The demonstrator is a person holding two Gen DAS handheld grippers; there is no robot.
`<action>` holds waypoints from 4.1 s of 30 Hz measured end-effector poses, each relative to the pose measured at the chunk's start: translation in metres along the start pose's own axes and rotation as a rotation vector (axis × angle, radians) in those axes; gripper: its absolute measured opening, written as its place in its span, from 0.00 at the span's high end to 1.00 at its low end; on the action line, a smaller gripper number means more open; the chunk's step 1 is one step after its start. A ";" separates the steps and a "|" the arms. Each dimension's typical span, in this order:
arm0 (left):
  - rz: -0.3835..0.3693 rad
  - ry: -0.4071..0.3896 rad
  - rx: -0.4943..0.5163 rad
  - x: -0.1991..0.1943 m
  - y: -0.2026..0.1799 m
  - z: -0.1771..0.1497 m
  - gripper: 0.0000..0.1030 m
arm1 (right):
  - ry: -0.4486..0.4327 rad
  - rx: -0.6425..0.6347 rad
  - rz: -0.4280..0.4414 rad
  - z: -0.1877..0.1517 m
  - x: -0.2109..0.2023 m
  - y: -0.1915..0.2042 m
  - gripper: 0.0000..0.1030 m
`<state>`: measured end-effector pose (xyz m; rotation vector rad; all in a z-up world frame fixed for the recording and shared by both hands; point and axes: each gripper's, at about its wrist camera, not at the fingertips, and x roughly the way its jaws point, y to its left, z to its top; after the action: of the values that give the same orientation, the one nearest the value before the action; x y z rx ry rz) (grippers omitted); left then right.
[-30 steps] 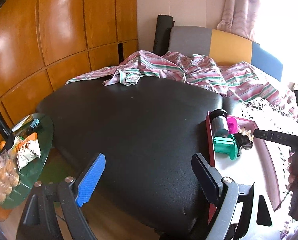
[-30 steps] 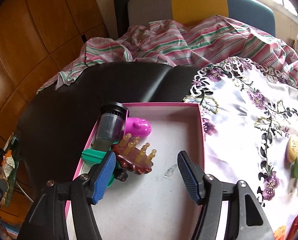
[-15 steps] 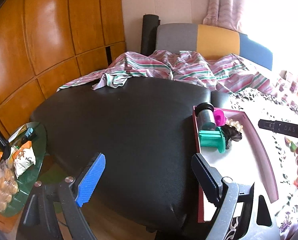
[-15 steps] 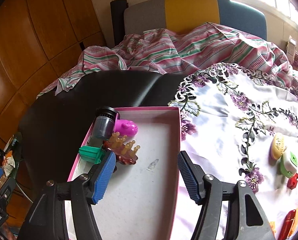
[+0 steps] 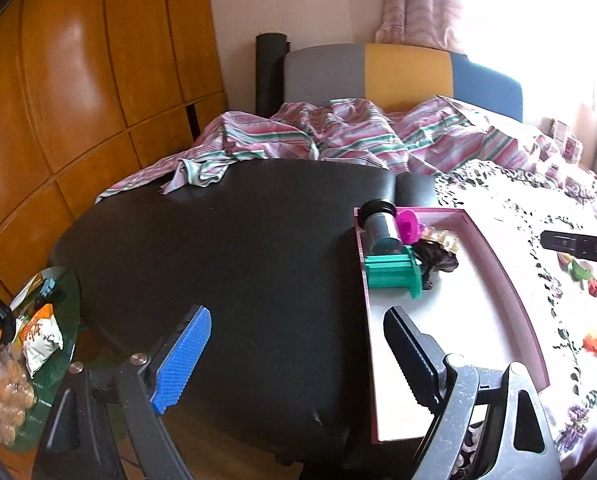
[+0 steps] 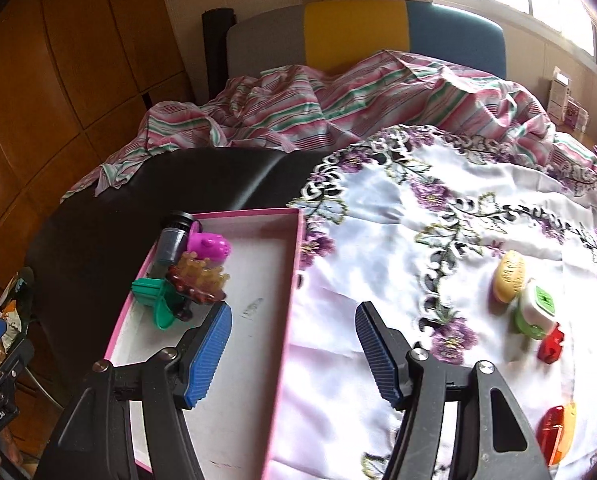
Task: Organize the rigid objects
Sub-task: 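Move the left gripper from the tray to the orange linked cubes, then grasp the orange cubes with the left gripper while the right gripper grasps the yellow toy, then carry the orange cubes into the tray and open the left gripper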
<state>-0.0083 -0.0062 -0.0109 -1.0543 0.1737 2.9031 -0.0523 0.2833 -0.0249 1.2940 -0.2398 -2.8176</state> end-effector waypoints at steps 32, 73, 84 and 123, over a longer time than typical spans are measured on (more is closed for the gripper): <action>-0.629 0.162 0.400 0.015 -0.242 0.002 0.26 | -0.158 0.755 -0.336 -0.106 -0.116 -0.268 0.36; -0.817 0.222 0.452 0.031 -0.304 -0.027 0.42 | 0.194 0.649 -0.396 -0.108 -0.052 -0.261 0.68; -0.822 0.189 0.378 0.019 -0.272 -0.012 0.42 | 0.295 0.649 -0.330 -0.113 -0.034 -0.259 0.64; -0.369 0.160 -0.012 0.050 -0.071 0.020 0.42 | 0.342 0.498 -0.415 -0.105 -0.025 -0.242 0.73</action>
<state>-0.0530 0.0668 -0.0339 -1.1774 -0.0308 2.4974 0.0522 0.5115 -0.1110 2.1193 -0.7791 -2.8829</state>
